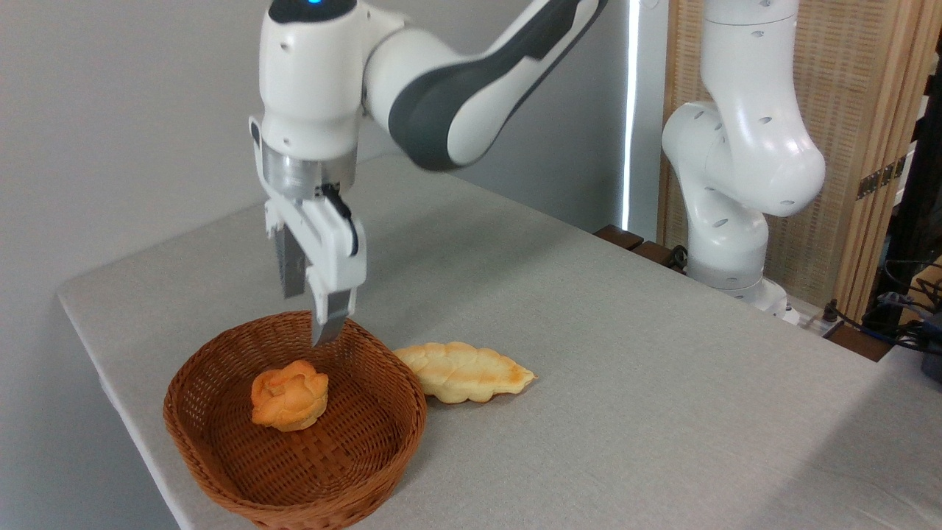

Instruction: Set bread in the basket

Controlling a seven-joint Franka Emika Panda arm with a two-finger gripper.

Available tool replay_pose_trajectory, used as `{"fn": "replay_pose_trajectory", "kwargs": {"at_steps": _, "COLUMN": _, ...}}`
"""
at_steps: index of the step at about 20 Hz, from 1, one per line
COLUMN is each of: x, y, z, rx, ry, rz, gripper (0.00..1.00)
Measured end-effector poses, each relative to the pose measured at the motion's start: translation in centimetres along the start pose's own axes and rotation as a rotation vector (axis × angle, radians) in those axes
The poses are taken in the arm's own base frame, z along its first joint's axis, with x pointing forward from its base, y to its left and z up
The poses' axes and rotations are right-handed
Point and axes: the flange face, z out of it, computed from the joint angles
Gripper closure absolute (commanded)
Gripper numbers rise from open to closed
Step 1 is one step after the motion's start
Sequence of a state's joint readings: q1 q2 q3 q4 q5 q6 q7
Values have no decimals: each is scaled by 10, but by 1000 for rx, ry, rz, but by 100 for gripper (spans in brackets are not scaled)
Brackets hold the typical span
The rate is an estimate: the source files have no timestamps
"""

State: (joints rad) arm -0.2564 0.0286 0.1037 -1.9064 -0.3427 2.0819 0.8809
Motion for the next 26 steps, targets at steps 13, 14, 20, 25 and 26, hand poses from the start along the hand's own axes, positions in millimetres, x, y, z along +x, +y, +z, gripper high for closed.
{"fn": "replay_pose_trajectory", "kwargs": {"at_steps": 13, "x": -8, "y": 2, "z": -96, "rx": 173, "ry": -331, "rz": -241, "gripper": 0}}
{"fn": "replay_pose_trajectory", "kwargs": {"at_steps": 14, "x": -14, "y": -6, "z": -106, "rx": 184, "ry": -319, "rz": -258, "gripper": 0}}
{"fn": "replay_pose_trajectory", "kwargs": {"at_steps": 20, "x": -35, "y": -34, "z": -138, "rx": 145, "ry": -237, "rz": -223, "gripper": 0}}
{"fn": "replay_pose_trajectory", "kwargs": {"at_steps": 25, "x": -36, "y": -35, "z": -139, "rx": 130, "ry": -226, "rz": -196, "gripper": 0}}
{"fn": "replay_pose_trajectory", "kwargs": {"at_steps": 26, "x": -36, "y": -34, "z": -139, "rx": 126, "ry": -225, "rz": -183, "gripper": 0}}
